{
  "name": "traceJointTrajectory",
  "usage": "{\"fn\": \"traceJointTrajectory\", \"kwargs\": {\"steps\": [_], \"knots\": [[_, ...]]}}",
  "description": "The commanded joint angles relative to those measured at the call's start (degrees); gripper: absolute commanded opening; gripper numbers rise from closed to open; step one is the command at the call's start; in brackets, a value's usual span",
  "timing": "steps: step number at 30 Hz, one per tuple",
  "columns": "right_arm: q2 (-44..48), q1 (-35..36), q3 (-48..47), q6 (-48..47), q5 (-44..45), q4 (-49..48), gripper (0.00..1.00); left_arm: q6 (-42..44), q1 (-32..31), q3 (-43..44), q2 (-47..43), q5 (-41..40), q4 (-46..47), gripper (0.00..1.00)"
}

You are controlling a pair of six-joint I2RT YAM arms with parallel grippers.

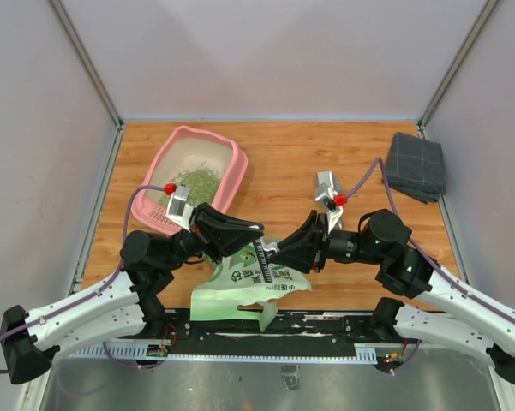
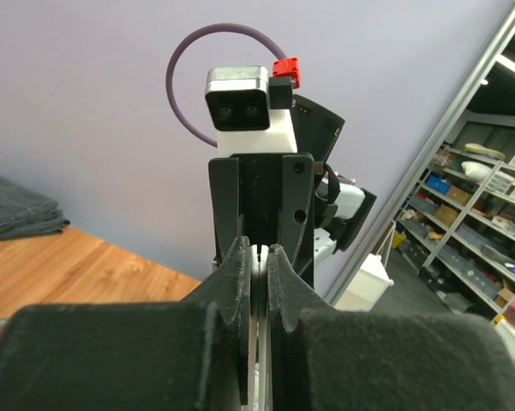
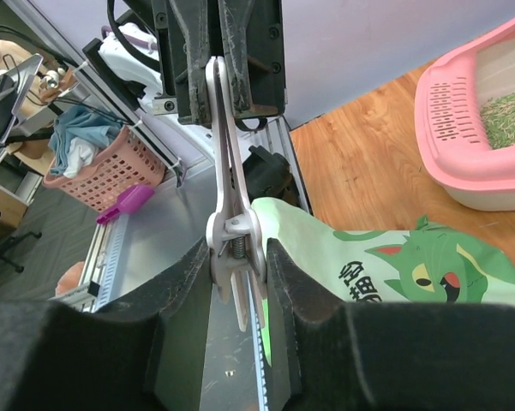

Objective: Fill the litter box with clean litter
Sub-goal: Pick up the clamp at the center of the board, then adjust the cat litter bag at the center of the board.

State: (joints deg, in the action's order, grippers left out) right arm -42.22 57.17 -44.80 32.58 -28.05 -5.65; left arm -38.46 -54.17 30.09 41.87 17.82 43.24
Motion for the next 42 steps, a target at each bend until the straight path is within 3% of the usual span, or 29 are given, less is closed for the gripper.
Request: {"fn": "traceJointTrajectory", "kwargs": {"steps": [1,3,5,11,16,21,29,42], "knots": [[-0.6,0.8,-0.8,-1.0,-0.1,-0.2,0.17,0.2,0.0,0.3,-0.5,-1.9,-0.4,0.09],[0.2,0.8,-1.4,-3.0,0.9,2.2,0.15,2.2,0.0,2.2,-1.6,-5.0,-8.0,0.38],[1.9,0.8,-3.2,-6.8,3.5,7.6,0.11,7.7,0.1,4.8,-3.9,-7.5,-18.1,0.5],[6.7,0.8,-12.3,-25.6,10.6,26.4,0.02,22.5,0.0,11.5,-10.8,-14.0,-43.9,0.54],[3.6,0.8,-21.4,-40.2,15.4,43.5,0.01,30.6,0.0,18.1,-7.2,-4.3,-61.1,0.54],[-1.0,0.8,-26.0,-50.0,15.4,52.4,0.01,30.9,-0.5,17.9,-3.2,0.7,-63.2,0.58],[-3.7,3.8,-27.7,-61.8,21.2,61.6,0.01,36.1,-12.2,18.1,1.7,-8.8,-67.4,0.65],[3.4,5.5,-19.0,-67.3,20.2,55.3,0.01,47.7,-12.7,13.7,3.9,-7.3,-71.0,0.7]]}}
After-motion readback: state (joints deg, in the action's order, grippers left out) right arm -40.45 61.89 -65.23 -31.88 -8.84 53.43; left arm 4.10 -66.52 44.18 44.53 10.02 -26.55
